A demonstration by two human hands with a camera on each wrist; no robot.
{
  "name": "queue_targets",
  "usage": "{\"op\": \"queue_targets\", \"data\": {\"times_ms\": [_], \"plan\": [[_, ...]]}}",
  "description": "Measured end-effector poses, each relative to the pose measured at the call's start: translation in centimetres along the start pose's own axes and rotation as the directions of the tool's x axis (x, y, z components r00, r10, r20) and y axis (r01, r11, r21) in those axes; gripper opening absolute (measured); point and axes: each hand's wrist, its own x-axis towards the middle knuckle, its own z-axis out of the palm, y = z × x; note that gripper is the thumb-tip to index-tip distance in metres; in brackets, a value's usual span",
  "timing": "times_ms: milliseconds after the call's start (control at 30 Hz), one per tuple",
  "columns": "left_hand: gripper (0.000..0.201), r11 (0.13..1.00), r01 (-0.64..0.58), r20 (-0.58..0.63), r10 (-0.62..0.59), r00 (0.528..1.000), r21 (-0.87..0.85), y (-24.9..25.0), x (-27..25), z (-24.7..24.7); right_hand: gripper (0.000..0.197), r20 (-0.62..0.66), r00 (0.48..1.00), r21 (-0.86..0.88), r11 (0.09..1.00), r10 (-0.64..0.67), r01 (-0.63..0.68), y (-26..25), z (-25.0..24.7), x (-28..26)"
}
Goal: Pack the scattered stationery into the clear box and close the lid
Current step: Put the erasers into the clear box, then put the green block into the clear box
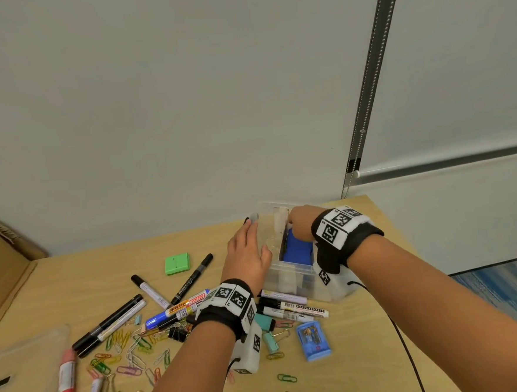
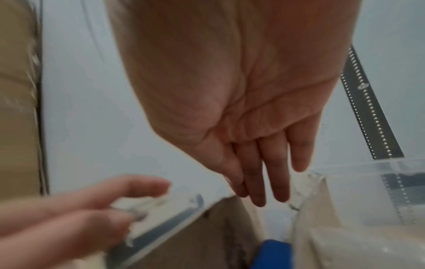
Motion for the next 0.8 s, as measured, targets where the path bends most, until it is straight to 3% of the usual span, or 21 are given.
{"op": "queue_targets", "data": {"times_ms": [67,133,200,267,333,400,467,567,633,800], "plan": [[0.061,1.0,-0.003,0.022,0.003,1.0,-0.005,-0.1,0.1,-0.1,0.041,-0.02,1.0,0.076,0.997,-0.009,0.01,-1.4,-0.6,-4.2],[0.062,1.0,-0.008,0.033,0.009,0.999,-0.028,-0.1,0.1,-0.5,0.037,-0.127,0.991,0.153,0.987,-0.036,0.055,-2.4,-0.4,-7.3],[0.062,0.997,0.002,0.01,-0.001,1.0,-0.079,-0.2,-0.6,-1.4,0.03,-0.397,0.914,0.15,0.976,-0.085,0.156,-3.2,0.5,-10.0],[0.059,0.995,0.007,-0.035,-0.011,0.999,-0.096,-1.1,-2.0,-2.6,0.02,-0.543,0.815,0.105,0.946,-0.203,0.305,-4.2,1.8,-12.2],[0.056,0.998,0.042,-0.045,-0.045,0.998,-0.056,-3.1,-3.5,-3.7,0.015,-0.506,0.789,0.048,0.901,-0.35,0.431,-5.1,3.6,-13.6],[0.051,0.992,0.115,-0.009,-0.115,0.993,0.043,-5.9,-4.4,-4.7,0.018,-0.35,0.842,0.029,0.893,-0.411,0.448,-5.5,5.7,-14.1],[0.046,0.96,0.192,0.03,-0.202,0.979,0.206,-8.7,-4.6,-5.6,0.03,-0.097,0.93,-0.01,0.935,-0.353,0.354,-5.6,7.8,-13.8],[0.048,0.874,0.281,0.059,-0.33,0.942,0.395,-12.0,-4.1,-6.5,0.065,0.154,0.96,-0.161,0.952,-0.235,0.259,-5.9,10.0,-13.3],[0.053,0.829,0.298,0.075,-0.374,0.924,0.473,-13.3,-3.6,-6.8,0.077,0.19,0.962,-0.195,0.953,-0.198,0.234,-6.4,10.3,-13.2],[0.06,0.814,0.29,0.129,-0.403,0.906,0.504,-15.2,-1.1,-7.7,0.059,0.197,0.964,-0.194,0.957,-0.176,0.215,-7.6,10.2,-13.5]]}}
